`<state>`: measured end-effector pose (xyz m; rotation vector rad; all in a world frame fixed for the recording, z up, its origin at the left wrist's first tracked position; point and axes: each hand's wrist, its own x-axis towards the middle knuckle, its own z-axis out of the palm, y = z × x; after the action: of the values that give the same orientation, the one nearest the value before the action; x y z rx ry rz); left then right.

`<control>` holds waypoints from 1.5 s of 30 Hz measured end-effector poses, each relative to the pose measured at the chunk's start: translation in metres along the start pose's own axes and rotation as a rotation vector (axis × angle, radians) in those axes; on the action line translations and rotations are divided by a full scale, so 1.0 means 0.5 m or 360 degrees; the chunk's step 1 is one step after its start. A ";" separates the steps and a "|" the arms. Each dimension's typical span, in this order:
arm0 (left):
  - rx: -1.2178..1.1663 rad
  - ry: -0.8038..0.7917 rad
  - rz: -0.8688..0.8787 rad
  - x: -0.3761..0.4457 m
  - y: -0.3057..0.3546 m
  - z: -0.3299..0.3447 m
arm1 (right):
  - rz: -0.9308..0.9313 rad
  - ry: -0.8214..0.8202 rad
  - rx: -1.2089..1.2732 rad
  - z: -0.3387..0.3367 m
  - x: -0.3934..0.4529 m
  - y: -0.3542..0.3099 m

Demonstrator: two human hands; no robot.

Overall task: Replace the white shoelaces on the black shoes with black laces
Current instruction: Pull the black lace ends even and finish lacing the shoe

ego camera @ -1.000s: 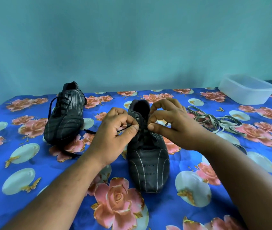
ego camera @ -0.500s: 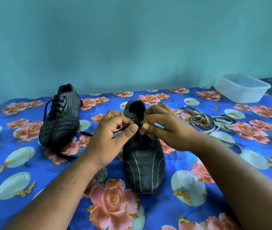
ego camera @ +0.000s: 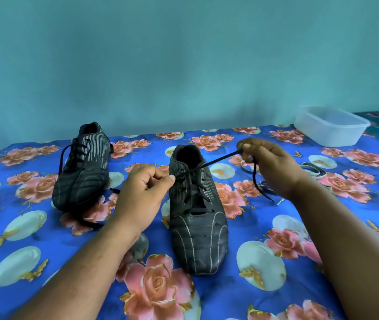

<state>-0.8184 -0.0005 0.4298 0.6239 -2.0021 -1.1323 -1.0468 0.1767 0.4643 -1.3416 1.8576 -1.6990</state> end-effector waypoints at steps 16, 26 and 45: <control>0.0119 -0.0301 0.0512 -0.032 0.044 0.019 | -0.0267 -0.0636 -0.0195 0.107 -0.040 -0.074; -0.0291 0.0057 0.0152 0.001 0.015 -0.003 | -0.0038 -0.0179 -0.0156 0.071 -0.028 -0.077; 0.0069 -0.0129 0.0449 -0.003 0.007 0.019 | -0.0059 -0.0375 -0.0276 0.093 -0.036 -0.077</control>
<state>-0.8254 0.0069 0.4290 0.3076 -2.1097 -0.9590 -0.9865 0.1665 0.4802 -1.5767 1.8866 -1.3530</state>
